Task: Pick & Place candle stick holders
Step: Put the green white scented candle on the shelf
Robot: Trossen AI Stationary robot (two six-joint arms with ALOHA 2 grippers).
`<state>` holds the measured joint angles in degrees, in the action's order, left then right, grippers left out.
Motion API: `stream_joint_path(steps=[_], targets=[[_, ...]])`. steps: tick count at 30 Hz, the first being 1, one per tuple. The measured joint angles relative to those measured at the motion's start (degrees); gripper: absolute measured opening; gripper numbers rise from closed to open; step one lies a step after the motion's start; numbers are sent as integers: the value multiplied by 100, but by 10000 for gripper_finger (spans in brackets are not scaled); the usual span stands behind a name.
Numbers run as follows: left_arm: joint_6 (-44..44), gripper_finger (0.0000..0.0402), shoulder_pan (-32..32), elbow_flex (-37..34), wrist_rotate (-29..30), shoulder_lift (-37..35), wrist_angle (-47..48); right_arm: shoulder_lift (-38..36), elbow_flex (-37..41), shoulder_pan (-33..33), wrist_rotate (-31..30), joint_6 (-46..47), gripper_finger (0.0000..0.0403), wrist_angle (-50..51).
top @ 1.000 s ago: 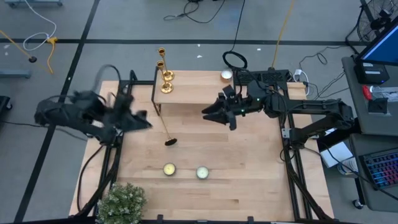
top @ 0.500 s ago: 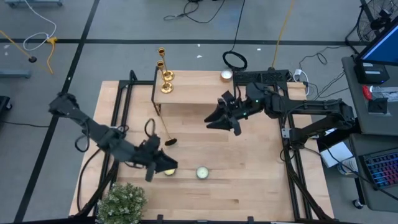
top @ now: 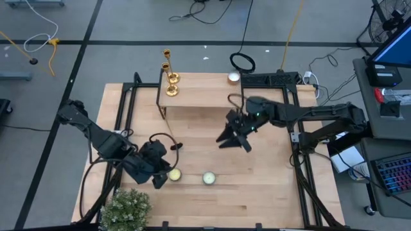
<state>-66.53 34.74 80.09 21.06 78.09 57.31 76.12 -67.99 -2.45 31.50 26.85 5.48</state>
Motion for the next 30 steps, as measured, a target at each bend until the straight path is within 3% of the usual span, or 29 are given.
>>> stream_joint_path(steps=[5,15,19,24,27,30], targets=[[6,87,-33,0,2,1,10,5,263,339,-541,-155,202,358],[84,87,188,0,4,1,535,324,284,1150,-1753,-309,328,751],[121,87,371,-4,88,1,827,859,-31,1522,-1962,-23,337,814],[146,87,667,-4,573,1,926,1707,-697,2020,-2908,-458,335,1136],[147,87,847,-4,877,1,924,2132,-1130,2164,-3321,-800,335,1722],[74,87,993,-4,1072,1,924,2506,-1441,2176,-3327,-797,334,2462]])
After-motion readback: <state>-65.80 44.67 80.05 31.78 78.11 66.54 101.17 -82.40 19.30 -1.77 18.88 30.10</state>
